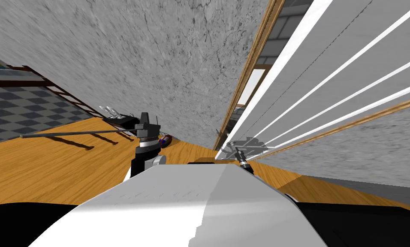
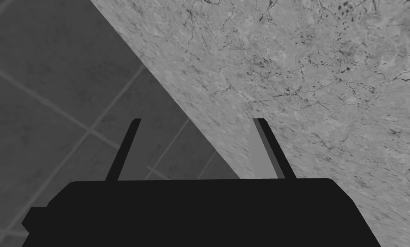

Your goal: Pull the door open

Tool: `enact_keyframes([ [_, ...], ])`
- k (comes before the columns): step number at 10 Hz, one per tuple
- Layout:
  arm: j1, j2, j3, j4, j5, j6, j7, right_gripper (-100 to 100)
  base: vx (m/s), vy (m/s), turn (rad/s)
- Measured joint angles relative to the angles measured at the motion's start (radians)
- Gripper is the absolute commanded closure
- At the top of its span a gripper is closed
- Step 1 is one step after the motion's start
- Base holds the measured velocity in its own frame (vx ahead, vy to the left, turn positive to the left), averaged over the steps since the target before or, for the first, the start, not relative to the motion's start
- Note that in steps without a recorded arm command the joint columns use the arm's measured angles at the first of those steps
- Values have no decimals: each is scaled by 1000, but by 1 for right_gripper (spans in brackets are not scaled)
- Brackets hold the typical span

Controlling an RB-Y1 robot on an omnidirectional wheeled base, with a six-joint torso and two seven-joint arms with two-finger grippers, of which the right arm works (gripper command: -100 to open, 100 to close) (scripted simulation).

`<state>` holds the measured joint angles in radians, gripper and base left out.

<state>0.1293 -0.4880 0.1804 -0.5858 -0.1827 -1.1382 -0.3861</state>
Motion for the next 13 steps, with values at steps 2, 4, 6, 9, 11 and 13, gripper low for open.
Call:
enact_keyframes([
  [2, 13, -6, 11, 9, 3, -25, -7, 100, -158, -59, 126],
  [4, 14, -11, 20, 43, 4, -63, -16, 100, -173, -34, 157],
  [6, 35, -26, 25, 39, 1, -89, -25, 100, -165, -53, 78],
  [9, 38, -29, 32, 54, -1, -105, -28, 100, -214, -84, 211],
  [11, 38, -29, 40, 66, -1, -124, -31, 100, -269, -100, 190],
  [13, 40, -33, 48, 86, -3, -148, -36, 100, -247, -96, 198],
])
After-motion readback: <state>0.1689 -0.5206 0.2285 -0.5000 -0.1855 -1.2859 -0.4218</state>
